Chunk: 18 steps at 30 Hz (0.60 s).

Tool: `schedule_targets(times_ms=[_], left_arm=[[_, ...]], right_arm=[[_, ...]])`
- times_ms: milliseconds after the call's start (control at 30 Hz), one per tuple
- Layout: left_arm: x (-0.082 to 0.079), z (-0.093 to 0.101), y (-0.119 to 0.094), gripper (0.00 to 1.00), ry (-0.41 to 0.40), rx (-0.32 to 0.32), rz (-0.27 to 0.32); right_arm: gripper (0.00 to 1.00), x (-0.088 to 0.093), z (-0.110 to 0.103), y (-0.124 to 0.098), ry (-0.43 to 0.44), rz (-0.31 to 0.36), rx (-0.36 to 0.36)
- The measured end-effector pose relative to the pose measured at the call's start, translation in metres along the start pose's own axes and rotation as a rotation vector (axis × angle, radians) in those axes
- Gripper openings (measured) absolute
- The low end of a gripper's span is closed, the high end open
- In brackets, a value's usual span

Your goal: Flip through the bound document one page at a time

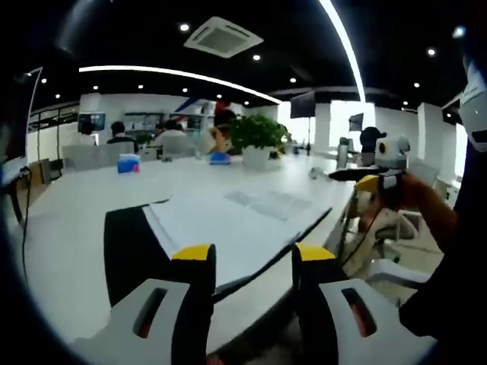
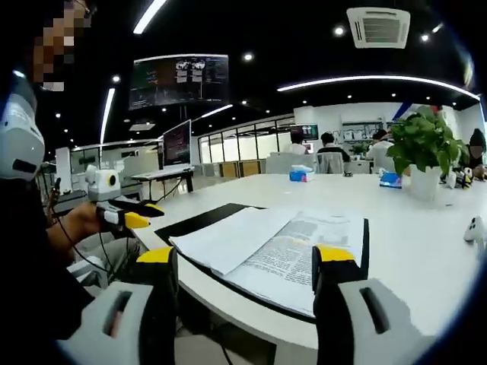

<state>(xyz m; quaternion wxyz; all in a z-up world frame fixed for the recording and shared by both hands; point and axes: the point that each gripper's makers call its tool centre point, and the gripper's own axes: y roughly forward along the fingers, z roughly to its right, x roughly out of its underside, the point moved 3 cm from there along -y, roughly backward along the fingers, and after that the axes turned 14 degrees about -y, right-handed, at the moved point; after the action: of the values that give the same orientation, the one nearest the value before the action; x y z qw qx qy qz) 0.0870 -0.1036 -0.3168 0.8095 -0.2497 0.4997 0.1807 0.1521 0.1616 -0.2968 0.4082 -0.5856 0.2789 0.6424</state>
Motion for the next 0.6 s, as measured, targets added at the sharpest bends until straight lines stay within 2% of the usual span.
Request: schedule_targets(times_ms=[67,133,233,300,333,433,533,600], left_arm=[[0.0,0.002,-0.001,0.5,0.043,0.022,0.002],[0.005,0.0,-0.002,0.55,0.105,-0.006,-0.034],[0.014,-0.002,-0.004,0.62,0.147,-0.036,-0.091],[0.025,-0.007,-0.008,0.54,0.146,-0.068,-0.173],[0.027,-0.008,-0.009,0.52,0.196,-0.066,-0.184],[0.024,-0.007,-0.009,0.56,0.206,-0.065,-0.135],[0.023,-0.008,-0.009,0.64,0.197,-0.076,-0.127],[0.022,-0.008,-0.007,0.59,0.2,-0.068,-0.128]], right_arm=[[0.79,0.003,0.001,-0.004,0.006,-0.023,-0.004],[0.82,0.012,0.004,-0.007,0.024,-0.073,0.004],[0.84,0.019,0.01,-0.01,0.019,-0.104,0.035],[0.88,0.023,0.012,-0.01,0.05,-0.124,0.044],[0.9,0.023,0.011,-0.01,0.058,-0.12,0.043],[0.91,0.021,0.009,-0.01,0.065,-0.104,0.038],[0.91,0.02,0.004,-0.009,0.052,-0.101,0.029],[0.86,0.021,-0.001,-0.01,0.029,-0.113,0.007]])
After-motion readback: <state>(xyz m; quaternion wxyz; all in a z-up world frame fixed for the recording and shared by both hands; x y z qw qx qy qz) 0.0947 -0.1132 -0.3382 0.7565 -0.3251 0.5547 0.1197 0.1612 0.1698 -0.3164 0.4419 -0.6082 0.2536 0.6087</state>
